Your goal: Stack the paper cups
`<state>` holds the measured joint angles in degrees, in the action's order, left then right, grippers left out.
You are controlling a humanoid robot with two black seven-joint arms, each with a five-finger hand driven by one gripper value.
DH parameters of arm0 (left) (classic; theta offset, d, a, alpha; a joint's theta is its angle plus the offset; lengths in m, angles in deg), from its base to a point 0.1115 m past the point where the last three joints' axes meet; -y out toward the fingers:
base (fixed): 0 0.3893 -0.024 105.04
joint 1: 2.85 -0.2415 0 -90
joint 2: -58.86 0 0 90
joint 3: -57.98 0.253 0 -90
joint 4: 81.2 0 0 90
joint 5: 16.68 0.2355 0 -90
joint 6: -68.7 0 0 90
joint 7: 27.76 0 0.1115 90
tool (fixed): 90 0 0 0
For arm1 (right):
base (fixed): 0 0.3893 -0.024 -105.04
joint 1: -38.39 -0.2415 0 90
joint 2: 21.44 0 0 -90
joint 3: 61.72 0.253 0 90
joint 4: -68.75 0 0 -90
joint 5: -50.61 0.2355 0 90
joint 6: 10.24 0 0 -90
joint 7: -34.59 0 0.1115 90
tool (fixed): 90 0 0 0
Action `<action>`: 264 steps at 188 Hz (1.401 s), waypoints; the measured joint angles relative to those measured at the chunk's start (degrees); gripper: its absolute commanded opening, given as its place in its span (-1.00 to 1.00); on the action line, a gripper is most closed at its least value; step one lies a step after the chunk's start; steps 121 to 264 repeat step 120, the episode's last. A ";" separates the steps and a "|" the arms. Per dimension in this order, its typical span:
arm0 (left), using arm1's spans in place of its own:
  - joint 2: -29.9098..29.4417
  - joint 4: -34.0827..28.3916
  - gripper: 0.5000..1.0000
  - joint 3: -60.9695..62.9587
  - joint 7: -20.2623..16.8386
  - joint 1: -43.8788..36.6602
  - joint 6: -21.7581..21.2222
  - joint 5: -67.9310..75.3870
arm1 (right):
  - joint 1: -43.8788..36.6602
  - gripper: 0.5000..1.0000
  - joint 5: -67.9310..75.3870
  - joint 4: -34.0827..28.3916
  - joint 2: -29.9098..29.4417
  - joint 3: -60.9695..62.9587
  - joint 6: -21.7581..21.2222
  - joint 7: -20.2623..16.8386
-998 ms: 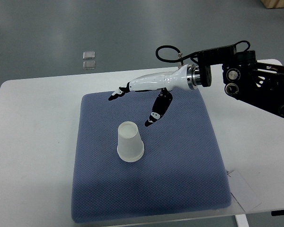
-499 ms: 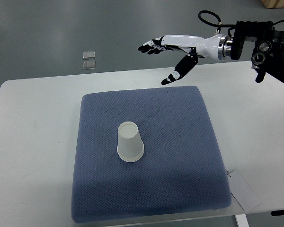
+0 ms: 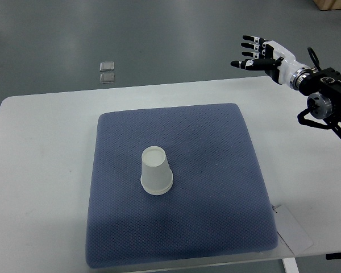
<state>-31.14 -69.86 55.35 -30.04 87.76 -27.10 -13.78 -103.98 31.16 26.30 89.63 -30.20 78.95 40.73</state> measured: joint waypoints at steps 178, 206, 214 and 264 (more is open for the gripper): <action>0.00 -0.02 1.00 0.00 0.00 -0.01 0.00 0.00 | 5.63 0.65 4.25 3.24 -4.43 0.48 2.20 0.75; 0.00 -0.02 1.00 0.00 0.00 -0.01 0.00 0.00 | 5.63 0.65 4.25 3.24 -4.43 0.48 2.20 0.75; 0.00 -0.02 1.00 0.00 0.00 -0.01 0.00 0.00 | 5.63 0.65 4.25 3.24 -4.43 0.48 2.20 0.75; 0.00 -0.02 1.00 0.00 0.00 -0.01 0.00 0.00 | 5.63 0.65 4.25 3.24 -4.43 0.48 2.20 0.75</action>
